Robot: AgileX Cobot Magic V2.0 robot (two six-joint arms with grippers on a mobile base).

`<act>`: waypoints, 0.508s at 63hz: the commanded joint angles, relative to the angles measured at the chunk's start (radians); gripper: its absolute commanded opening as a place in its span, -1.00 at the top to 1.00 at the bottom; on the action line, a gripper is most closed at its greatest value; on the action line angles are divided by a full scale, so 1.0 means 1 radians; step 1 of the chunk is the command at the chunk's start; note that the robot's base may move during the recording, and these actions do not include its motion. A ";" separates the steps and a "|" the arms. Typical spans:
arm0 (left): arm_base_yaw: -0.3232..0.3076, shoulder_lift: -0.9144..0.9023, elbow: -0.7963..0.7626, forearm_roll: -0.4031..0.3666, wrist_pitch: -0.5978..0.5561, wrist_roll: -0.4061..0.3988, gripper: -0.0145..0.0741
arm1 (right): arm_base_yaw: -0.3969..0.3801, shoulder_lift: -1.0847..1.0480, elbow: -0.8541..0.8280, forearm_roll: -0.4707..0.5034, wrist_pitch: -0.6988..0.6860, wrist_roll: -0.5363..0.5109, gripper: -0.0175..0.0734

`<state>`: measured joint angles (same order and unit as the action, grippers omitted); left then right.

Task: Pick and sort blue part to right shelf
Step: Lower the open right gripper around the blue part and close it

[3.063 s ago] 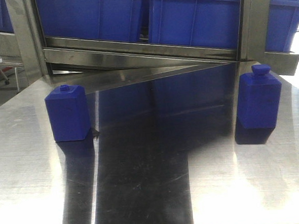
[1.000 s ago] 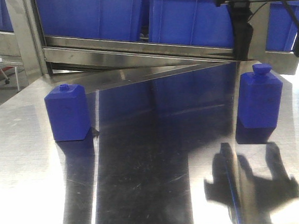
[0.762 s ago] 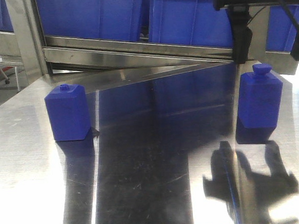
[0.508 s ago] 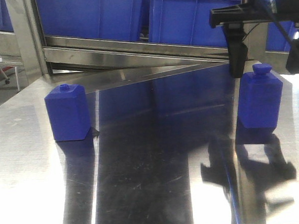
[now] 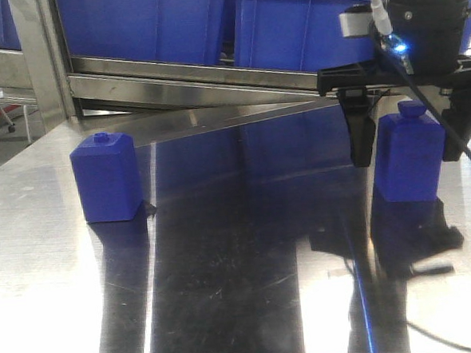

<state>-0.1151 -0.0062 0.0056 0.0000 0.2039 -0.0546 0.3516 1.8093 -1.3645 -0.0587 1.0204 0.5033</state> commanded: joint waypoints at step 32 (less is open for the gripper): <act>-0.003 -0.024 0.025 0.000 -0.083 0.000 0.39 | -0.028 -0.027 -0.034 0.010 -0.038 -0.011 -0.35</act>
<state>-0.1151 -0.0062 0.0056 0.0000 0.2039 -0.0546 0.3307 1.8295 -1.3645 -0.0427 1.0080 0.5033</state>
